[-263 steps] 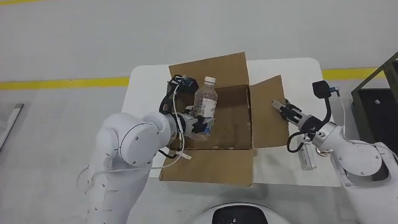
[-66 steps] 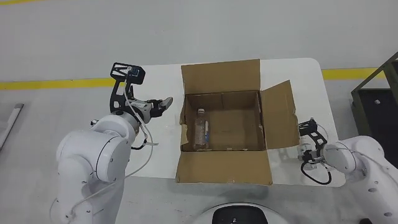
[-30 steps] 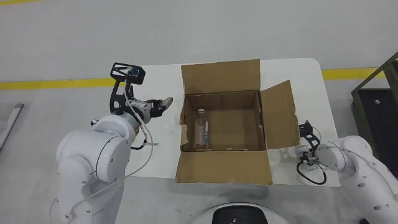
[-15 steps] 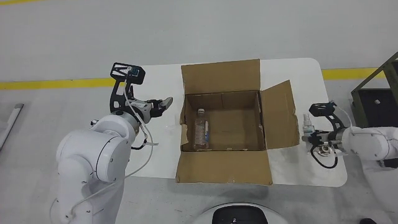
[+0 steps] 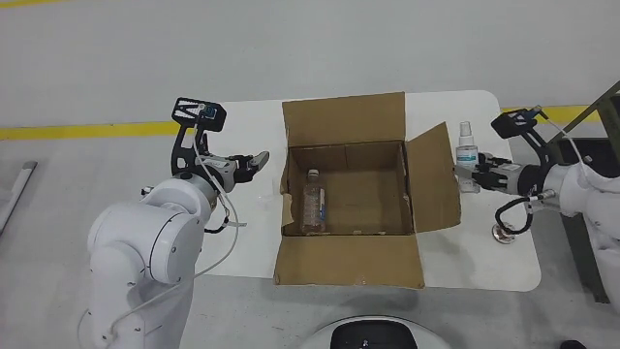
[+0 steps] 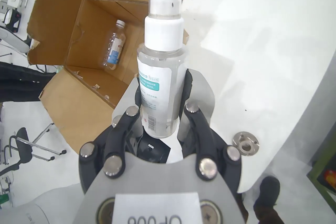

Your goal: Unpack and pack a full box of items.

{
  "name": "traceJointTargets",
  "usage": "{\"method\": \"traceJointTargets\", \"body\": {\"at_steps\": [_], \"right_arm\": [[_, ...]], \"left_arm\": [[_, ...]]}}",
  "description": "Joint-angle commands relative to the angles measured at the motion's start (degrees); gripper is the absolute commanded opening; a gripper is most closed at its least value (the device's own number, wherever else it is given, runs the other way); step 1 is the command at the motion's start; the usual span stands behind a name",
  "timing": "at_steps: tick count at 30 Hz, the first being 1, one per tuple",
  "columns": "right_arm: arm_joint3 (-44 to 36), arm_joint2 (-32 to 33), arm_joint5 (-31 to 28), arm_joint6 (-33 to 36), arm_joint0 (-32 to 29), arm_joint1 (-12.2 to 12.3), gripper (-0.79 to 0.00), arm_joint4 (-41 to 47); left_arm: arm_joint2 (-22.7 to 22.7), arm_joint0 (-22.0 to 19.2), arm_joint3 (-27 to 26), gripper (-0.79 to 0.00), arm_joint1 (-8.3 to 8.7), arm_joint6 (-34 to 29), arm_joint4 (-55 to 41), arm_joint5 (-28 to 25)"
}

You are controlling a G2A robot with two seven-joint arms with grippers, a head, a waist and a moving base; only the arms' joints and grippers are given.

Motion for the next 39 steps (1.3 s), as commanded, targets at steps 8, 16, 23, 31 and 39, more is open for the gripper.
{"method": "traceJointTargets", "body": {"at_steps": [8, 16, 23, 31, 39], "right_arm": [[0.1, -0.2, -0.1, 0.1, 0.1, 0.0, -0.785, -0.2], [0.6, -3.4, 0.2, -4.0, 0.9, 0.0, -0.785, -0.4], [4.1, -15.2, 3.5, -8.1, 9.5, -1.1, -0.785, -1.2], [2.6, -19.1, 6.5, -6.3, 13.2, -1.2, -0.785, -4.7], [-4.6, -15.3, 6.7, -5.4, 12.6, -0.5, -0.785, -0.5]], "left_arm": [[0.0, 0.0, 0.0, 0.000, 0.00, 0.0, 0.0, 0.0], [0.0, 0.0, 0.0, 0.000, 0.00, 0.0, 0.0, 0.0], [-0.5, 1.1, 0.4, 0.000, 0.07, 2.4, 0.7, -0.2], [-4.6, 4.1, -0.4, 0.000, 0.46, 4.1, 1.3, 0.7], [-6.6, 5.8, 0.0, 0.000, 0.72, 4.6, 2.0, 1.5]]}}
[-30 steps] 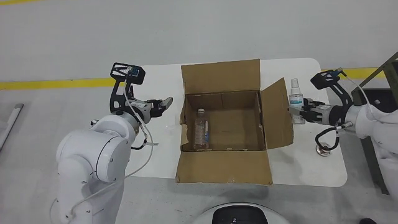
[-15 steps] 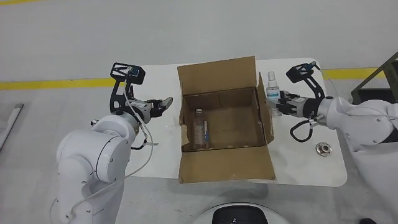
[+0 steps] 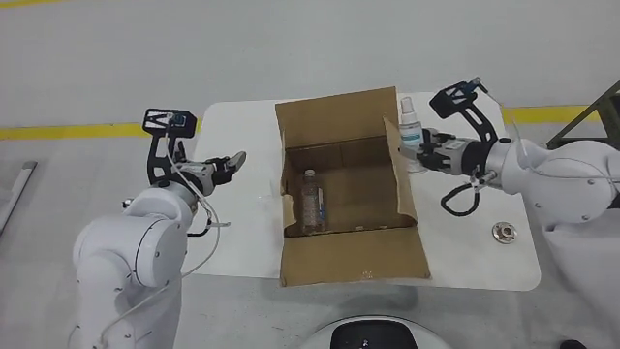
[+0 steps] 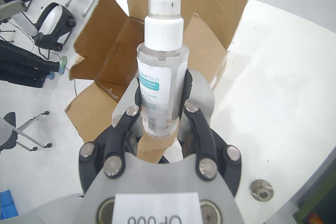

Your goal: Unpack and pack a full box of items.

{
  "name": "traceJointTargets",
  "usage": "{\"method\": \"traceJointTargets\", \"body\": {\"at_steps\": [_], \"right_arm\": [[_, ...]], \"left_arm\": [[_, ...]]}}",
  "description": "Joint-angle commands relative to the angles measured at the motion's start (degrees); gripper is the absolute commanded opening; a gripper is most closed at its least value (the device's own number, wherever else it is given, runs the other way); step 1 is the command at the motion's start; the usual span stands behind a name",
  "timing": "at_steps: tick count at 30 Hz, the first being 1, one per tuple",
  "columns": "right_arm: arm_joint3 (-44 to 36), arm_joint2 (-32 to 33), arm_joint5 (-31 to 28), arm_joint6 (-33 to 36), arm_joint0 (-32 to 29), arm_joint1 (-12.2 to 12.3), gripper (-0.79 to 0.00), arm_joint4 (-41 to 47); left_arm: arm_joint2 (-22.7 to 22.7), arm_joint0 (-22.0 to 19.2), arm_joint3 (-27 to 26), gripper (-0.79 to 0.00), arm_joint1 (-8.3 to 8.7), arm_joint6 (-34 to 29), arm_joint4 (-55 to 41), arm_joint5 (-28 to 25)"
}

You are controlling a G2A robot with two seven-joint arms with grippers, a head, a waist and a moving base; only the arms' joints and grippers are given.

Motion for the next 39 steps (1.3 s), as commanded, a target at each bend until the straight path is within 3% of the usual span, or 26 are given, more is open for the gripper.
{"method": "traceJointTargets", "body": {"at_steps": [1, 7, 22, 29, 39], "right_arm": [[-0.8, -0.4, -0.4, -0.4, 0.3, 0.0, -0.785, 1.6], [0.0, -6.0, -0.8, -2.8, 4.0, -0.6, -0.785, 3.3], [19.8, -24.2, 0.6, -5.2, 15.9, -3.9, -0.785, 2.7], [20.6, -23.5, 3.2, -2.3, 16.6, -3.6, -0.785, -0.7], [15.7, -15.0, 7.9, 5.5, 11.5, -1.2, -0.785, -3.8]], "left_arm": [[-0.5, 0.4, 0.0, 0.000, 0.06, 0.1, 0.4, 0.4], [-2.5, 2.1, 0.1, 0.000, 0.27, 0.7, 1.5, 1.1], [-3.7, 4.0, -1.2, 0.000, 0.44, 1.8, 1.7, 2.3], [-2.8, 4.0, -0.9, 0.000, 0.43, 1.9, 1.2, 2.5], [-2.0, 2.6, 0.3, 0.000, 0.46, 1.9, 0.7, 2.2]]}}
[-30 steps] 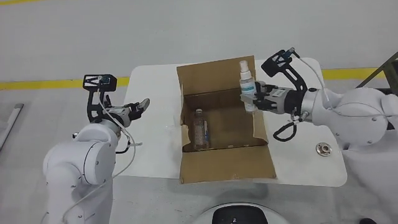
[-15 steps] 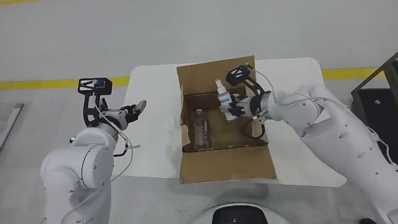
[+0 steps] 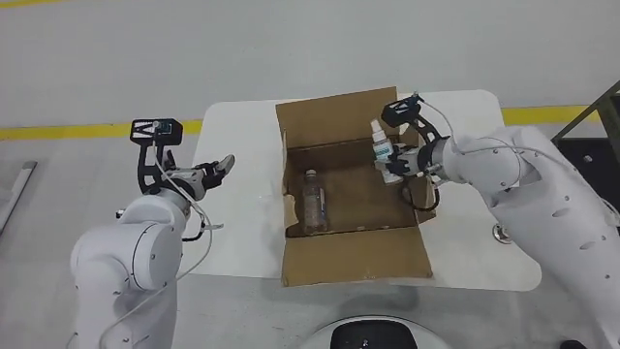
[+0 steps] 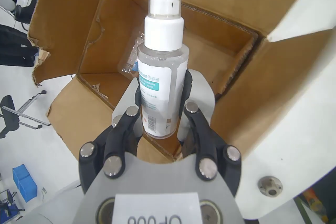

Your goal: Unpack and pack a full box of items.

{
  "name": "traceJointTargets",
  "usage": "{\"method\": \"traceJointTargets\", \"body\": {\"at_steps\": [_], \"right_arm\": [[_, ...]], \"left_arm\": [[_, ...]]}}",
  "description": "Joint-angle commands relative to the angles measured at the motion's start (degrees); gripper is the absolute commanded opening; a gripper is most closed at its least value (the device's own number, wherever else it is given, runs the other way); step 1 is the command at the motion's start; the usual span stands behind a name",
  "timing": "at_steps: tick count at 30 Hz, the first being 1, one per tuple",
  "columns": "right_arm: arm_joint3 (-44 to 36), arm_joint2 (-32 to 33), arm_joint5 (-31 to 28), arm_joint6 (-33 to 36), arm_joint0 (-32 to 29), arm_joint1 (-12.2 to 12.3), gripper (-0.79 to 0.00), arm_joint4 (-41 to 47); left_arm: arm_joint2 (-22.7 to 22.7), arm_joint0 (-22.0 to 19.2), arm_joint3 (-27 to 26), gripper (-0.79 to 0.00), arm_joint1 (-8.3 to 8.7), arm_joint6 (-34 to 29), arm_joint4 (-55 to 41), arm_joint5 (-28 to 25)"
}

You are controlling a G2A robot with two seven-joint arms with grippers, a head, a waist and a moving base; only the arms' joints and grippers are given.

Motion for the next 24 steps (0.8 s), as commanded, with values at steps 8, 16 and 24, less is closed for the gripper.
{"method": "traceJointTargets", "body": {"at_steps": [8, 16, 24], "right_arm": [[-2.1, 4.1, 4.9, 3.5, -3.0, 1.1, -0.785, -1.6], [-2.5, 1.1, 1.9, -1.3, -2.0, 0.0, -0.785, 8.6], [4.1, -9.7, 5.3, -9.4, 2.2, -2.7, -0.785, 9.2]], "left_arm": [[0.8, -1.2, 1.0, 0.000, 0.07, 0.0, -0.3, -0.7], [0.7, -1.8, 1.4, 0.000, 0.19, -0.4, -0.6, -1.3], [-1.0, -1.4, 2.0, 0.000, 0.46, -0.8, 0.0, -1.4]]}}
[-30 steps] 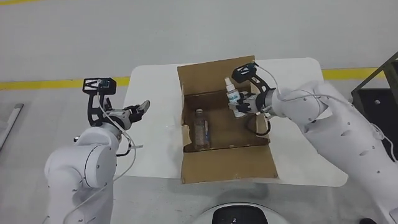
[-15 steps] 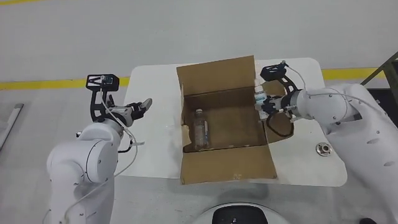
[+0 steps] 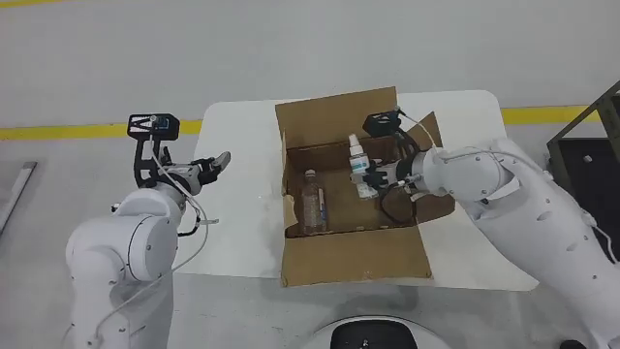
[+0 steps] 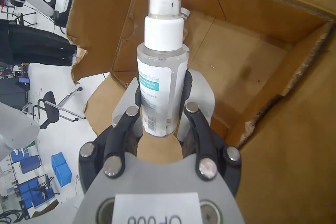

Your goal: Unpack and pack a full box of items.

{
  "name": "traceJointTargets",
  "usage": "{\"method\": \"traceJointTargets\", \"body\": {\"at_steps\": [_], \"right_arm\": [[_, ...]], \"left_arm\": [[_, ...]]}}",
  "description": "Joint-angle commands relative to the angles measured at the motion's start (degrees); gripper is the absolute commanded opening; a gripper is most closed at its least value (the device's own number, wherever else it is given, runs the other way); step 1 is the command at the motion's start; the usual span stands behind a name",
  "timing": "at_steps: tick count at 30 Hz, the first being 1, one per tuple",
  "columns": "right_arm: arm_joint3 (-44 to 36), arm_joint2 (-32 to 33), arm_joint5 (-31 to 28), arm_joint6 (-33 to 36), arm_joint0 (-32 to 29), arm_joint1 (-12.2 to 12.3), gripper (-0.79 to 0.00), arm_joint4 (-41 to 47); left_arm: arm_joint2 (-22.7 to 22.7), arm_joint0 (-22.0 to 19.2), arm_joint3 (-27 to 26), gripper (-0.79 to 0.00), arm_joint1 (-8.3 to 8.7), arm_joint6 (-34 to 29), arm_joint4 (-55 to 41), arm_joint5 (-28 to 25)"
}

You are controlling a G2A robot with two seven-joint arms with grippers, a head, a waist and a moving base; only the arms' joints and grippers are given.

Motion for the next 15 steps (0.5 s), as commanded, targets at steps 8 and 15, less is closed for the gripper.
{"method": "traceJointTargets", "body": {"at_steps": [8, 15], "right_arm": [[11.2, -9.9, 3.2, -6.9, 4.3, -3.2, -0.785, -2.6], [11.2, -9.9, 3.2, -6.9, 4.3, -3.2, -0.785, -2.6]], "left_arm": [[-0.3, 0.2, 0.0, 0.000, 0.13, -0.2, 0.3, 0.1], [-0.3, 0.2, 0.0, 0.000, 0.13, -0.2, 0.3, 0.1]]}}
